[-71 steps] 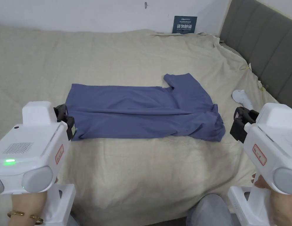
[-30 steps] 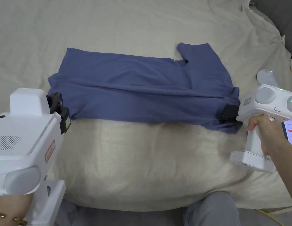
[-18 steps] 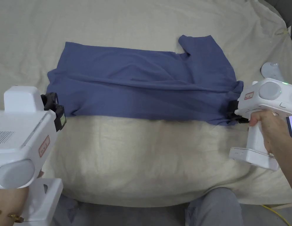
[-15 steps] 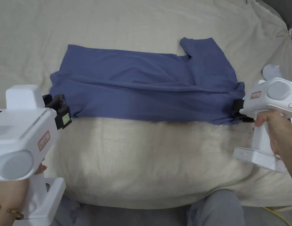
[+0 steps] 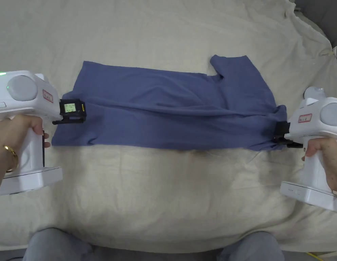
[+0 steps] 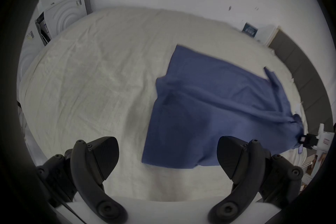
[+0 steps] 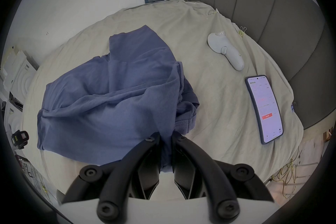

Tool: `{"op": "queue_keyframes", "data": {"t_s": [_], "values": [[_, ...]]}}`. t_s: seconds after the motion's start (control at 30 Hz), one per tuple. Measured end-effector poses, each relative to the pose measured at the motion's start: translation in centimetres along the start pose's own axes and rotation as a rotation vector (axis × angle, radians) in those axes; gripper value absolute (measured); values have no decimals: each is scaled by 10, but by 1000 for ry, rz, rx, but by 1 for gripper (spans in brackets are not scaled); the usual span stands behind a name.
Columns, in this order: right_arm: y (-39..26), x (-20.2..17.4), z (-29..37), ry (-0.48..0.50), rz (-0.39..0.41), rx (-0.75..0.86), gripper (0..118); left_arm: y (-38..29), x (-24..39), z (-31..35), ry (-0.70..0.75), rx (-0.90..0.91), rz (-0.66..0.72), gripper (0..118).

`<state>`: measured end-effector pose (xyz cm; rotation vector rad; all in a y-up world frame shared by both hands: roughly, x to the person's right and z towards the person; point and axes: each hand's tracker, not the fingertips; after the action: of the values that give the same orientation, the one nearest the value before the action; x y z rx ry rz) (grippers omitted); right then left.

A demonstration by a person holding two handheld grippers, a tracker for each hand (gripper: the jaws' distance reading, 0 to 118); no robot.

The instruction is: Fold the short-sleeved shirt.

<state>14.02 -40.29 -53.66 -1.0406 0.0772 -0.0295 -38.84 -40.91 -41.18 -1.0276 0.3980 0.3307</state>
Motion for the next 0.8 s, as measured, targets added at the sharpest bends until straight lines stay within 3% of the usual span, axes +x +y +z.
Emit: {"op": "queue_keyframes", "data": {"t_s": [0.1, 0.13, 0.2, 0.23, 0.3, 0.37, 0.43, 0.8], "values": [[-2, -2, -1, -6, -1, -7, 10, -1, 1, -24, 16, -83, -59, 110], [-2, -2, -1, -6, -2, -9, 10, -2, 2, -31, 36, -109, -78, 104], [-3, -2, -3, -11, 0, -8, 10, -9, 5, -39, 47, -120, -140, 79], [-4, -3, -4, -13, 4, -7, 10, -12, 6, -42, 47, -117, -152, 57], [-4, -5, -7, -19, 15, -12, 10, -19, 8, -41, 24, -87, -132, 47], [-6, -7, -8, -26, 28, -14, 10, -19, 10, -36, 22, -58, -171, 16], [-6, -7, -9, -25, 31, -18, 10, -21, 12, -33, 71, -41, -234, 1], [3, -17, 16, -24, 77, 10, 10, -9, -12, 9, -15, 11, -126, 0]]}}
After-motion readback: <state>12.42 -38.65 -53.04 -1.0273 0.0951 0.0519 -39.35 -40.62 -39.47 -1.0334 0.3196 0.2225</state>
